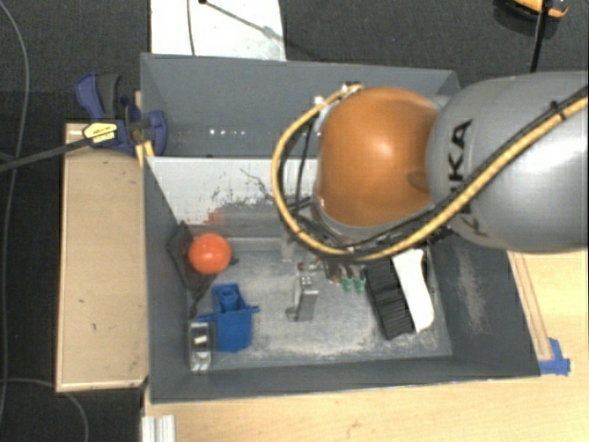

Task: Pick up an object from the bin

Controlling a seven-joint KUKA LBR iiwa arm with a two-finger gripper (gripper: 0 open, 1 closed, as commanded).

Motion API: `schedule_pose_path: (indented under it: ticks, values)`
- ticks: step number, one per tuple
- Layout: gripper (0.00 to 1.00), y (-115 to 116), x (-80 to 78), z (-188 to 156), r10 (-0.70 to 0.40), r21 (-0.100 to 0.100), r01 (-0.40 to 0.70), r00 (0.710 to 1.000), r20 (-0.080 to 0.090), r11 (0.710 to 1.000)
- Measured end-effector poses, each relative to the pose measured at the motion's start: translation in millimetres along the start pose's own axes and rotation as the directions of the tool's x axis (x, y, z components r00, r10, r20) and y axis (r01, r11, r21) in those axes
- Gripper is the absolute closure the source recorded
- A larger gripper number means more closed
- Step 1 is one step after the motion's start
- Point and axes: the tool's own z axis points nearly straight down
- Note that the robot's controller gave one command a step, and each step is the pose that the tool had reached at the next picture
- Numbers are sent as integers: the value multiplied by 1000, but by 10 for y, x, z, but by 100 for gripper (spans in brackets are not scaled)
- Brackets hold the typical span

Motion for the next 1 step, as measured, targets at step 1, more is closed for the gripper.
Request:
schedule_pose_path:
  ticks: [1]
  values:
    - [0,-9,-16,-46,5,-2,-5,1000,8,1000]
